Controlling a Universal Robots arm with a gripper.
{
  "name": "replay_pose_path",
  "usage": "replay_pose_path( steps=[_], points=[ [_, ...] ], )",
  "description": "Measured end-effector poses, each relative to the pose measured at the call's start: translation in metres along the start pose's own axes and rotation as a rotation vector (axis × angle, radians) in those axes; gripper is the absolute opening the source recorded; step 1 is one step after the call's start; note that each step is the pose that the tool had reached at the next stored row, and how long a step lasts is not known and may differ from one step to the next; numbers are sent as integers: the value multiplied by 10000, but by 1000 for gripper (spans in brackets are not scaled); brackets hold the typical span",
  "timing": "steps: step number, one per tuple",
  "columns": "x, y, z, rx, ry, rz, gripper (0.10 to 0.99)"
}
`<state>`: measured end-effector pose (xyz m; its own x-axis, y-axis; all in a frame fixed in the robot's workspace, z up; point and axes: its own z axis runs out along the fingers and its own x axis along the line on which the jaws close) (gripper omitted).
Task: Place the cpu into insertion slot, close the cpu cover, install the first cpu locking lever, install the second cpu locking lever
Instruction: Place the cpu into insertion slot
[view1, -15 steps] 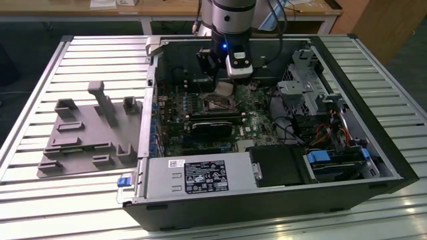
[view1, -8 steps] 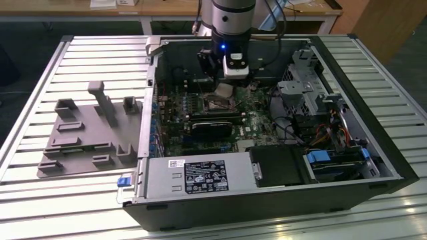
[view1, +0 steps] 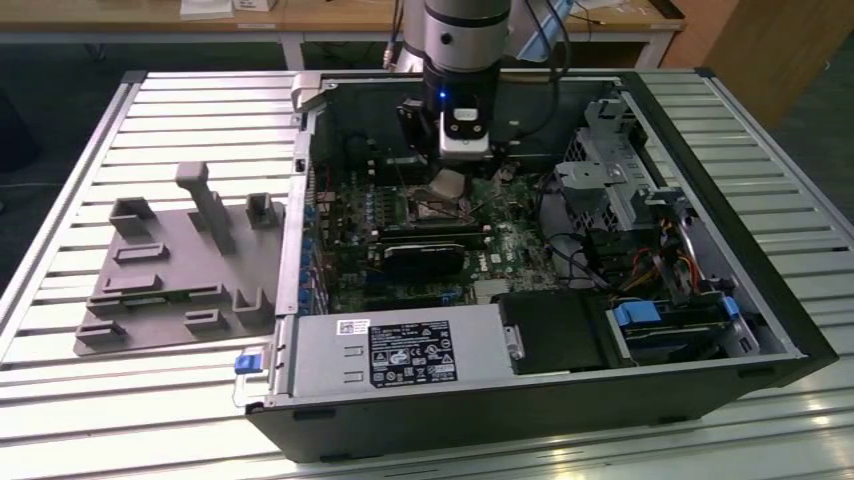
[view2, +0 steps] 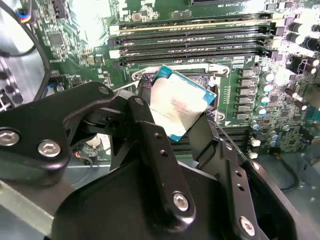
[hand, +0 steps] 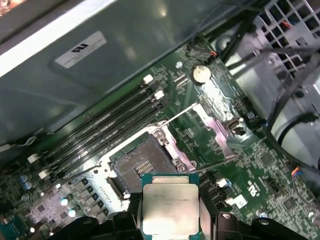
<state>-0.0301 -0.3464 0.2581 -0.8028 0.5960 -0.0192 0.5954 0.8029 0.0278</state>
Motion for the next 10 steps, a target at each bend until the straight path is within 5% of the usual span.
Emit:
replay_pose_path(
  steps=[10],
  points=[
    [1, -1, 29, 113, -101, 1472, 537]
  ],
)
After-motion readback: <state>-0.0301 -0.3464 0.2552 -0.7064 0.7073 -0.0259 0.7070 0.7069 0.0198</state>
